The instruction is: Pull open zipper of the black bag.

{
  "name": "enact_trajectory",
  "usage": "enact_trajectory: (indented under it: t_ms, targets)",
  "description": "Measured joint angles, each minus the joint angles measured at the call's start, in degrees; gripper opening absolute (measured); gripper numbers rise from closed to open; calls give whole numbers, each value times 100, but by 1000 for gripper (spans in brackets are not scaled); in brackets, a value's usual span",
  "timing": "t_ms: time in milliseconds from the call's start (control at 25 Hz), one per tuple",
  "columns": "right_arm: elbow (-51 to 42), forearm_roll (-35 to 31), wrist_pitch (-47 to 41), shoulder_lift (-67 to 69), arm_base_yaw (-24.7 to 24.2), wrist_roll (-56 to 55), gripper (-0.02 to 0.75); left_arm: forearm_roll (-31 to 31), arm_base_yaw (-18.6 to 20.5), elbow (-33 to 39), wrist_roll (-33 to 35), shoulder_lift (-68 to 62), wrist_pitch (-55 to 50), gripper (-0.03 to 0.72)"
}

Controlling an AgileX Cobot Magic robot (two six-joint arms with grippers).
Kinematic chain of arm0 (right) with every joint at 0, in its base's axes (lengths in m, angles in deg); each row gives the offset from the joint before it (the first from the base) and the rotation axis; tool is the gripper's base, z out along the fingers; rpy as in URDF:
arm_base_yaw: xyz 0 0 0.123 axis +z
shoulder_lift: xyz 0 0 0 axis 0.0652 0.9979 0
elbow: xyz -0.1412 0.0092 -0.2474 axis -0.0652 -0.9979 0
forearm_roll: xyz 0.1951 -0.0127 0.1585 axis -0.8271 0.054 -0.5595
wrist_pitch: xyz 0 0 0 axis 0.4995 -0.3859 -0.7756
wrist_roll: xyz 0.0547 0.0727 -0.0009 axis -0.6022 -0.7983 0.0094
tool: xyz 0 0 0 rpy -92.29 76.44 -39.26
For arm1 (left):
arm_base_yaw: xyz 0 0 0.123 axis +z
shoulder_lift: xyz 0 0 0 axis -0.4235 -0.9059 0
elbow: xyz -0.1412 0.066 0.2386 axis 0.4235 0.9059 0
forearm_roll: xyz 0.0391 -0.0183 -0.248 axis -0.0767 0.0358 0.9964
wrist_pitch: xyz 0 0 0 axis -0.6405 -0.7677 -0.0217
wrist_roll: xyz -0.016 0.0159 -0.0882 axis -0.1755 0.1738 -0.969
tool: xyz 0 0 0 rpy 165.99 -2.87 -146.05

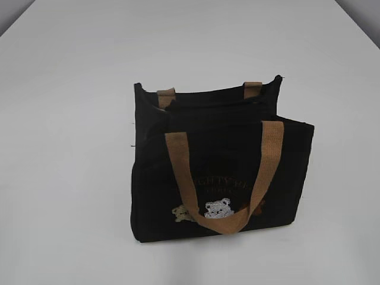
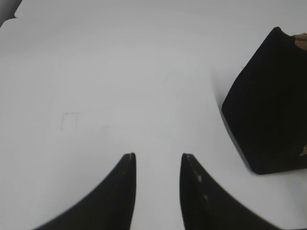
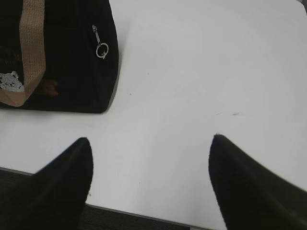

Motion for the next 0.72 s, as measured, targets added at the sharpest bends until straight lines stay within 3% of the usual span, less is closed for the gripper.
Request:
enact_trajectory:
  t_ms: [720]
  targets:
    - [0,0,0,0,0,0,581,0,0,0,0,0,0,238]
